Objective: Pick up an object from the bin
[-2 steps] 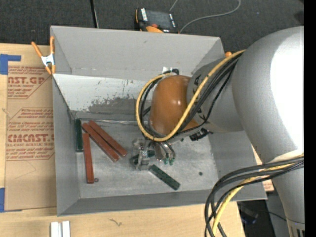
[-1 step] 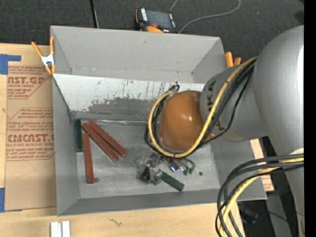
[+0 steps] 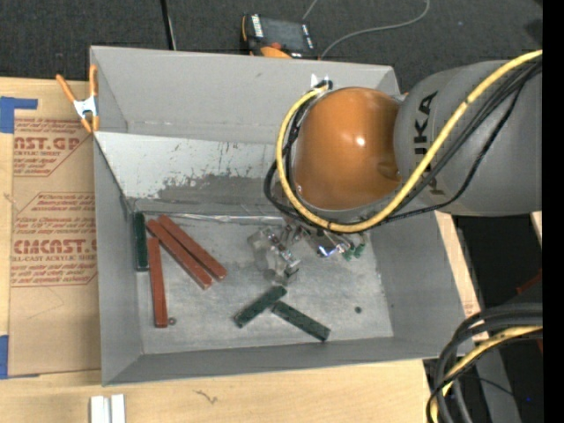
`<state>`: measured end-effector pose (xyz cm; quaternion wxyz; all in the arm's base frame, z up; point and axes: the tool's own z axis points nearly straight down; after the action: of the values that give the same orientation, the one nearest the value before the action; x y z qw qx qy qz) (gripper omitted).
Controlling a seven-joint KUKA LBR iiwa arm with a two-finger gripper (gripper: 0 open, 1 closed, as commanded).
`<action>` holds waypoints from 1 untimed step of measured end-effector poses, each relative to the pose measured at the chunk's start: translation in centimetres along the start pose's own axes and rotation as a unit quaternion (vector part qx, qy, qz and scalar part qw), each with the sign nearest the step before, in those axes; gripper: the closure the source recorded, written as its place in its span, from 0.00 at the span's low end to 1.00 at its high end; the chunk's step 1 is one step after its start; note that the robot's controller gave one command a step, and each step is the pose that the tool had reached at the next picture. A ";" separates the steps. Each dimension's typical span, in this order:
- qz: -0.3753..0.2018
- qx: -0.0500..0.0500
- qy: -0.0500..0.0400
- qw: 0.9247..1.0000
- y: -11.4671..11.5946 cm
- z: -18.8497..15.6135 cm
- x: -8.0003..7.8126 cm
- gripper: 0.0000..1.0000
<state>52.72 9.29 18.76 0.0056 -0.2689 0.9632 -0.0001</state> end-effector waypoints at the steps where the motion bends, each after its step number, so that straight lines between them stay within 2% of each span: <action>1: 0.000 -0.002 0.004 1.000 0.1 0.4 0.2 0.00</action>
Offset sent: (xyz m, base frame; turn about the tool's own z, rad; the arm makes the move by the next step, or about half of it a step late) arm 0.0000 0.0000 0.0000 0.0000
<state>52.49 9.24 18.33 0.0012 -0.2686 0.9632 0.0009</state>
